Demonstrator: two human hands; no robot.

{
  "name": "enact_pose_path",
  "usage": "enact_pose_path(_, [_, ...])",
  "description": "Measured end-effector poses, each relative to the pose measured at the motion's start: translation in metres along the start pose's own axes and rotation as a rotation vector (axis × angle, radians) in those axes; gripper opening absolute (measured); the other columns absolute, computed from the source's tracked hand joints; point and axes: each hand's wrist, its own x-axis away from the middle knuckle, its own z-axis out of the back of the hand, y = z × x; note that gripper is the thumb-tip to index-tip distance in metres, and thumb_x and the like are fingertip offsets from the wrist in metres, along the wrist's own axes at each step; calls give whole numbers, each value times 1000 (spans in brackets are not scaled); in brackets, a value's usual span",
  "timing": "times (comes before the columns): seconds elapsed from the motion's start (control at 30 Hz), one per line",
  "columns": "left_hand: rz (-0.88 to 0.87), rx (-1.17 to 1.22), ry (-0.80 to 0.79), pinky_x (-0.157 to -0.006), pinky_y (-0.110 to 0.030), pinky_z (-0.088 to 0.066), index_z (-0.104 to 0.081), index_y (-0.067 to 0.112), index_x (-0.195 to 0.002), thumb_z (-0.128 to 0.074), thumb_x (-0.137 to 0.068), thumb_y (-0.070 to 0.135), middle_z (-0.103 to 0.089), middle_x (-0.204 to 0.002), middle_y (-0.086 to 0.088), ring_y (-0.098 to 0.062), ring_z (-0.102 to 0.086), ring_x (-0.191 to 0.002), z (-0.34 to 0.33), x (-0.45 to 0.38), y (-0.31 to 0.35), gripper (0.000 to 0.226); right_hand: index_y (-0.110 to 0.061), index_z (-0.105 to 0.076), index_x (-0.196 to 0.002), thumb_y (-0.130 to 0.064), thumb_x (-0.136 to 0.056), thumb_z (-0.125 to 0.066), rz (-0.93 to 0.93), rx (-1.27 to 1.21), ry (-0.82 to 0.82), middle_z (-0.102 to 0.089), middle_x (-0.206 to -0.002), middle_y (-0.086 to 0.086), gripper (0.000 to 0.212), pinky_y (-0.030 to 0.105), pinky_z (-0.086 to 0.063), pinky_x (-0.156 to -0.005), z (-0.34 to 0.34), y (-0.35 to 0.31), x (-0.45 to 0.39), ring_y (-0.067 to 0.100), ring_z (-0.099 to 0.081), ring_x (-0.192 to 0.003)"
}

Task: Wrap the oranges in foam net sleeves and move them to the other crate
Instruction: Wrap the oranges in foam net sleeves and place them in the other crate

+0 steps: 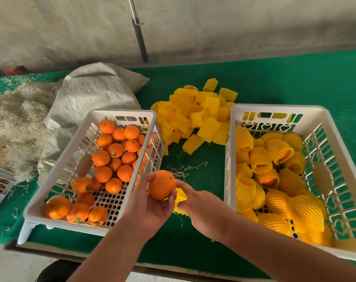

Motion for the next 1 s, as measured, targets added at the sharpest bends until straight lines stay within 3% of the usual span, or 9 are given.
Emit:
enact_pose_path(0.1, [-79, -40, 60, -51, -29, -56, -57, 8, -134, -73, -86, 44, -71, -109, -21, -25, -68, -70, -2, -5, -9, 62, -11, -58, -125, -3, -93, -62, -93, -78, 19, -50, -137, 12, 33, 32, -49, -63, -9, -4, -4, 22, -59, -73])
enact_pose_path(0.17, [-158, -143, 123, -51, -29, -54, -61, 15, -128, -73, -87, 43, -70, -103, -20, -25, -66, -67, -1, -8, -13, 51, -13, -56, -124, -1, -90, -66, -184, -184, 65, -51, -121, 5, 38, 29, -45, -66, -9, 1, -8, 19, -56, -79])
enact_pose_path(0.27, [-276, -388, 179, -52, -31, -53, -63, 24, -123, -77, -86, 43, -69, -105, -18, -26, -69, -67, 5, -11, -20, 43, -20, -50, -137, -4, -90, -69, -288, -390, 137, -41, -131, -2, 52, 30, -55, -75, -7, 4, -17, 16, -60, -89])
enact_pose_path(0.47, [-447, -846, 270, -59, -25, -59, -53, 41, -129, -77, -85, 54, -65, -109, -1, -21, -76, -75, 8, -15, -32, 52, -32, -31, -149, -13, -88, -73, -314, -584, 187, -25, -143, -8, 76, 25, -56, -83, -18, 4, -23, 18, -58, -103])
enact_pose_path(0.57, [-377, -869, 214, -61, -30, -61, -46, 43, -140, -75, -90, 42, -56, -120, -5, -28, -72, -93, 11, -17, -28, 58, -41, -21, -151, -21, -87, -81, -288, -558, 215, -23, -147, -7, 90, 25, -55, -86, -27, 3, -20, 19, -59, -105])
enact_pose_path(0.7, [-285, -824, 146, -66, -38, -63, -45, 35, -144, -71, -94, 24, -56, -123, -14, -32, -73, -94, 14, -15, -19, 58, -41, -20, -150, -25, -84, -85, -251, -473, 280, -23, -148, -6, 94, 22, -51, -84, -29, 2, -18, 20, -61, -103])
enact_pose_path(0.87, [-505, -1028, 238, -59, -34, -64, -56, 42, -125, -82, -76, 49, -57, -116, -2, -26, -72, -87, 20, -13, -22, 57, -33, -29, -148, -21, -83, -85, -216, -420, 329, -26, -146, -6, 87, 14, -47, -79, -22, -9, -13, 17, -63, -99])
enact_pose_path(1.0, [-681, -1134, 326, -58, -31, -63, -60, 45, -129, -79, -67, 67, -49, -123, 0, -25, -69, -93, 26, -16, -27, 69, -31, -33, -150, -18, -88, -77, -126, -444, 386, -31, -143, -7, 77, 16, -53, -83, -13, -22, -11, 10, -56, -101])
